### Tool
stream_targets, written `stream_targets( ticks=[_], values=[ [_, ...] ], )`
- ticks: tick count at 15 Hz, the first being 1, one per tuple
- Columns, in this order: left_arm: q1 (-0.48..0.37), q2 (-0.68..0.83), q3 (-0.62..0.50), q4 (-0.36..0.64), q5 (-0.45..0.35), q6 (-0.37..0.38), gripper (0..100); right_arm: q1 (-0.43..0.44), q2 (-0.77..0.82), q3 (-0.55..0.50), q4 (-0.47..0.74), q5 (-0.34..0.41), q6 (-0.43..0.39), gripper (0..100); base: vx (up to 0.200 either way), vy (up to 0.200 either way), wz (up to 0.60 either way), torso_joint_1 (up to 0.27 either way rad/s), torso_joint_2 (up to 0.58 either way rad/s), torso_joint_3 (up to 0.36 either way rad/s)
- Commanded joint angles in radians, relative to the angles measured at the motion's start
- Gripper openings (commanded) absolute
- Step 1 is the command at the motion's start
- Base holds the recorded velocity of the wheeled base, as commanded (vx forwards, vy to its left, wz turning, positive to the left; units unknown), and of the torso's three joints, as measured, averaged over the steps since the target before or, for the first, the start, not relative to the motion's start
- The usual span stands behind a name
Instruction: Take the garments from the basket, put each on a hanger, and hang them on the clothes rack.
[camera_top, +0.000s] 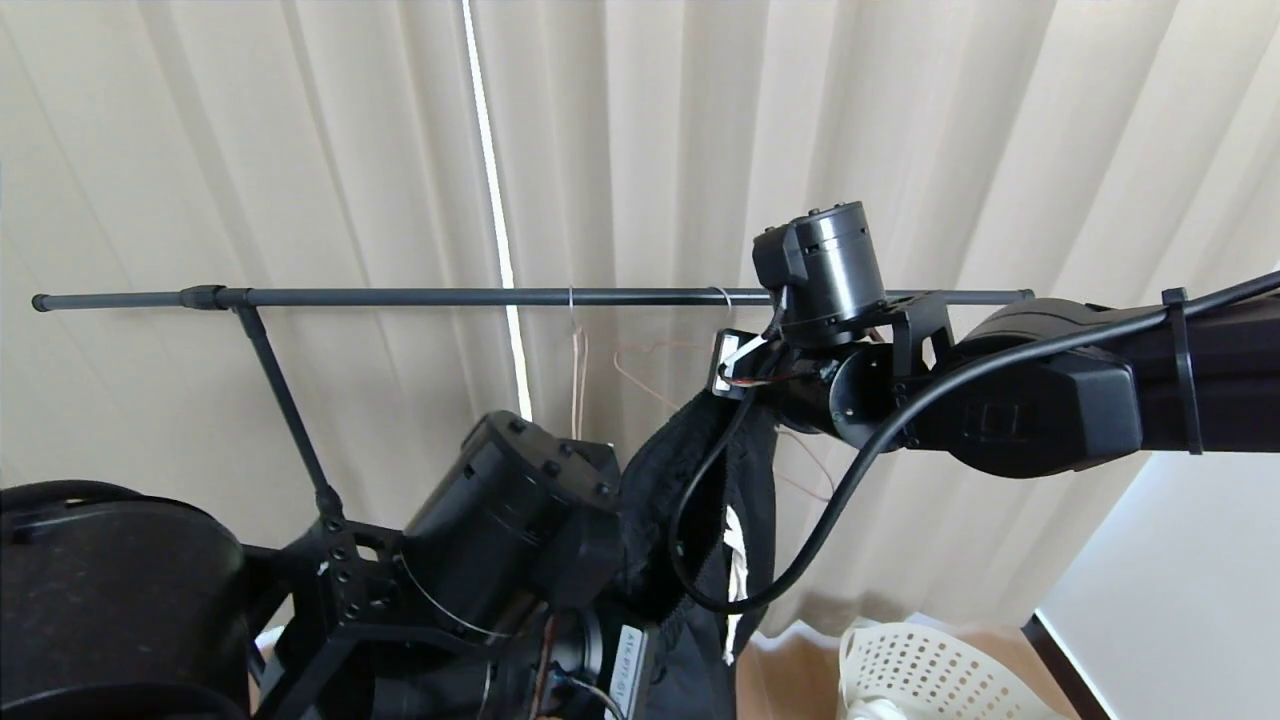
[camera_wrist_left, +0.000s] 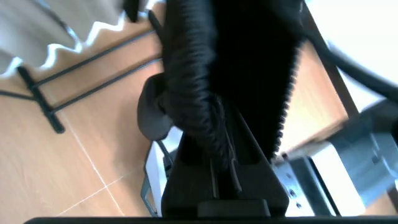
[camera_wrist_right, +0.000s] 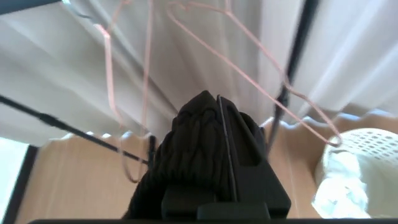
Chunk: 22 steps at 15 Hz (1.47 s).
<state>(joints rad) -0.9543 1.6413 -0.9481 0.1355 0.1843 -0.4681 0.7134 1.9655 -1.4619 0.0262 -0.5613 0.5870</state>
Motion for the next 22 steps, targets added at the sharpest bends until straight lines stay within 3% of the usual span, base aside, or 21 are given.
stream_targets(
  ticks=[1, 2, 3, 5, 6, 8, 14, 15, 22],
  values=[
    [0.028, -0.037, 0.017, -0.002, 0.000, 0.000, 0, -0.006, -0.025, 0.020, -0.002, -0.003, -0.001, 0, 0.000, 0.000, 0.00, 0.000, 0.00, 0.000],
    [0.158, -0.029, -0.011, -0.093, 0.001, 0.039, 0, -0.025, -0.108, 0.109, 0.001, -0.039, -0.030, 0, 0.000, 0.000, 0.00, 0.000, 0.00, 0.000],
    [0.169, -0.017, -0.023, -0.097, 0.001, 0.057, 0, -0.025, -0.131, 0.130, 0.003, -0.040, -0.044, 0, 0.000, 0.000, 0.00, 0.000, 0.00, 0.000],
    [0.169, 0.071, -0.100, -0.102, 0.052, 0.085, 0, -0.022, -0.335, 0.299, 0.077, -0.042, -0.234, 0, 0.000, 0.000, 0.00, 0.000, 0.00, 0.000],
    [0.155, 0.112, -0.121, -0.111, 0.089, 0.085, 0, -0.012, -0.402, 0.336, 0.129, -0.060, -0.274, 0, 0.000, 0.000, 0.00, 0.000, 0.00, 0.000],
    [0.152, 0.189, -0.124, -0.185, 0.155, 0.083, 0, 0.012, -0.470, 0.342, 0.244, -0.121, -0.277, 0, 0.000, 0.000, 0.00, 0.000, 0.00, 0.000],
    [0.152, 0.186, -0.118, -0.218, 0.158, 0.089, 0, 0.020, -0.448, 0.333, 0.251, -0.150, -0.274, 0, 0.000, 0.000, 0.00, 0.000, 0.00, 0.000],
    [0.150, 0.184, -0.113, -0.217, 0.158, 0.091, 100, 0.020, -0.448, 0.334, 0.251, -0.150, -0.274, 0, 0.000, 0.000, 0.00, 0.000, 0.00, 0.000],
    [0.178, 0.046, -0.020, -0.221, 0.141, 0.094, 100, 0.018, -0.447, 0.338, 0.251, -0.152, -0.274, 0, 0.000, 0.000, 0.00, 0.000, 0.00, 0.000]
  ],
)
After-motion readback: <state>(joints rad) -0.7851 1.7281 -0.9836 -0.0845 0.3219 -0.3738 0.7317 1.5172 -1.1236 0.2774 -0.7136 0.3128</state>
